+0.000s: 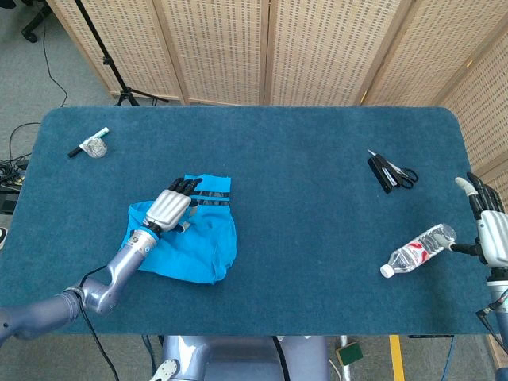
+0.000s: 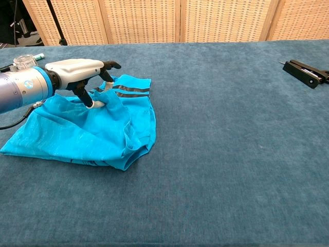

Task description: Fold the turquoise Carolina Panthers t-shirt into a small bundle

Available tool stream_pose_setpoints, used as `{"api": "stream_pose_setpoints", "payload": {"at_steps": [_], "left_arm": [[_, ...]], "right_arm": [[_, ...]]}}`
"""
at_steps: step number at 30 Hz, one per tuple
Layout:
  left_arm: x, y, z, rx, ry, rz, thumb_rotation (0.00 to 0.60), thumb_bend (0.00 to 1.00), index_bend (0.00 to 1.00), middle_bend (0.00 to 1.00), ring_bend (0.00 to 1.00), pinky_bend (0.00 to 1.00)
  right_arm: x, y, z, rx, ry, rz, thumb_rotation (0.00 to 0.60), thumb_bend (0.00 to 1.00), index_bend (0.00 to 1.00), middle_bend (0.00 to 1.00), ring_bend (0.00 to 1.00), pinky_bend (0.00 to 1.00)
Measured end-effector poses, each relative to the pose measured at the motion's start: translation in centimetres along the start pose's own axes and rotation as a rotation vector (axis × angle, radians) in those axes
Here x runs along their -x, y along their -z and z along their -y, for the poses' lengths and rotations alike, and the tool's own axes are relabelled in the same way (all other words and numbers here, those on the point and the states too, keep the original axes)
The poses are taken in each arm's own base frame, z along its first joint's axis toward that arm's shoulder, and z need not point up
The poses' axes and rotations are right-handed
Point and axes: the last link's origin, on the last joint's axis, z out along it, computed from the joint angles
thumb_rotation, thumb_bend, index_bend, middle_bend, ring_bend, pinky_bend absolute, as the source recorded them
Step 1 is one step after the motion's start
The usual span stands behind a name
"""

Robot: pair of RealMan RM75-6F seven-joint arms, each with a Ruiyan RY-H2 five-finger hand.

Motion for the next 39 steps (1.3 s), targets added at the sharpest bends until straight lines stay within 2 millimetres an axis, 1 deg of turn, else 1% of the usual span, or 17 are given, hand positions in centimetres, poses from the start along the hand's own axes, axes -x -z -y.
{"api": "stream_pose_setpoints", "payload": {"at_steps": [6, 11, 15, 20, 30, 39], "left_arm": [[-0.6, 0.3, -0.6, 0.035, -0.029, -0.035, 0.600, 0.54, 0.82, 0.00, 0.00, 0.00], [-1.3, 0.3, -1.4, 0.075, -0.069, -0.072, 0.600, 0.52, 0.82, 0.00, 0.00, 0.00], [-2.0, -0.2, -2.1, 0.109, -0.107, -0.106, 0.600, 0.50, 0.83, 0.00, 0.00, 0.00], [-2.4, -1.1, -2.9, 0.137, -0.122, -0.119, 0.600, 0.49, 0.83, 0.00, 0.00, 0.00], [-2.2, -2.8, -4.6, 0.173, -0.172, -0.123, 0.600, 0.49, 0.83, 0.00, 0.00, 0.00], [-1.8, -3.6, -5.9, 0.212, -0.251, -0.117, 0.600, 0.48, 0.83, 0.00, 0.00, 0.00]], "right_arm": [[-0.1, 0.1, 0.0, -0.002, -0.003, -0.001, 0.600, 0.00, 0.00, 0.00, 0.00, 0.00], [-0.1, 0.1, 0.0, -0.002, -0.007, -0.003, 0.600, 0.00, 0.00, 0.00, 0.00, 0.00], [-0.2, 0.1, 0.0, -0.003, -0.007, -0.003, 0.600, 0.00, 0.00, 0.00, 0.00, 0.00], [-0.2, 0.1, 0.0, -0.003, -0.007, -0.003, 0.600, 0.00, 0.00, 0.00, 0.00, 0.00], [-0.2, 0.0, 0.0, -0.001, -0.008, -0.003, 0.600, 0.00, 0.00, 0.00, 0.00, 0.00], [-0.3, 0.0, -0.1, 0.002, -0.011, -0.006, 0.600, 0.00, 0.00, 0.00, 0.00, 0.00]]}}
